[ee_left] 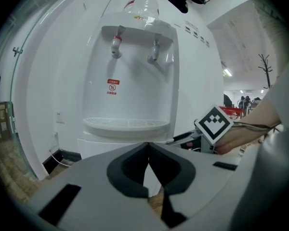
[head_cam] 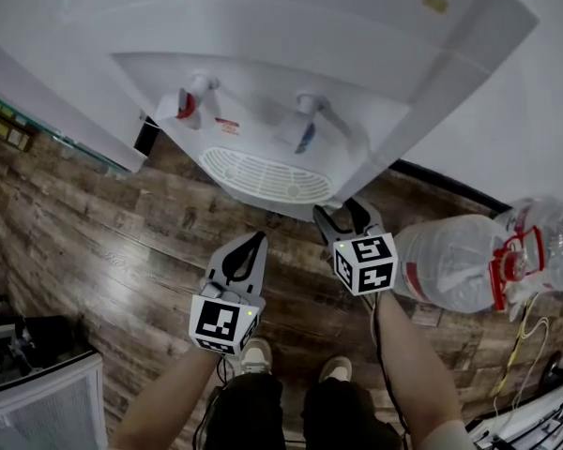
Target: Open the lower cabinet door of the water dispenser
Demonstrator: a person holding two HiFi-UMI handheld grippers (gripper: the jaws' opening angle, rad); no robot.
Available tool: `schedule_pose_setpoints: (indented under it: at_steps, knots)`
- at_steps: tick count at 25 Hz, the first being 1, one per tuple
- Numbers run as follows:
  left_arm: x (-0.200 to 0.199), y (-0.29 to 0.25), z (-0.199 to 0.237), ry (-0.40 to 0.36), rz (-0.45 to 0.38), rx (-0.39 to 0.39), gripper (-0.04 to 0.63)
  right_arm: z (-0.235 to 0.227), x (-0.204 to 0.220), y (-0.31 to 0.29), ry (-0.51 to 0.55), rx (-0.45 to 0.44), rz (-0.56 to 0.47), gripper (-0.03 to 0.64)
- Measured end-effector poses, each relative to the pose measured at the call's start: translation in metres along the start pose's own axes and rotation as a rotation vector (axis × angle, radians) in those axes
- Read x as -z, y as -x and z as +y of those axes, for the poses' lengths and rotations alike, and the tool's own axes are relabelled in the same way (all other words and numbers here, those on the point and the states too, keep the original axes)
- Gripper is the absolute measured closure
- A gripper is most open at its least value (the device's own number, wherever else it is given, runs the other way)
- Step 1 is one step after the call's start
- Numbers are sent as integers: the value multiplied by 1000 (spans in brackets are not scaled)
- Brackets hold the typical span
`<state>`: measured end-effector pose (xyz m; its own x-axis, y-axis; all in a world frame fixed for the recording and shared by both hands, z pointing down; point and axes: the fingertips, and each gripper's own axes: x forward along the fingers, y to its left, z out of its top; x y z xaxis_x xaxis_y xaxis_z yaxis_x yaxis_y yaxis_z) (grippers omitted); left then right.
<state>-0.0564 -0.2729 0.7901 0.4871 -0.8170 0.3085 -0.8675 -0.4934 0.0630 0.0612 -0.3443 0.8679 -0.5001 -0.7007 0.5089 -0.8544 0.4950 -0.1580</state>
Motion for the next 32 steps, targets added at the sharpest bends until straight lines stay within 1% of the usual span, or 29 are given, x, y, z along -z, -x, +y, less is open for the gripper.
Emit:
schedule_pose_setpoints:
  at_steps: [5,12,16,21,23,25,28,29,32]
  knots:
    - [-1,8,-2,-5,11,8,589,14,9,12,-33,-5,3,357]
    - [-1,29,1,23,39,-13,589,37,23,27,-68,0,45,371]
    - [2,45,5,44,62,-32,589,50,30,34,-81,14,80,379]
    - [4,67,16,84,85,-66,589,70,39,42,-100,20,127,415]
    - [5,77,19,100,95,-75,589,78,43,45,-104,18,154,420]
    - [5,87,22,107,105,-82,589,86,45,47,-95,21,181,422]
    - [5,100,30,120,116,-96,589,100,48,50,-43,14,225,414]
    - [5,104,33,126,118,-104,589,106,48,49,-22,3,236,405]
    - [7,113,42,148,124,-126,589,129,45,47,43,-43,260,419]
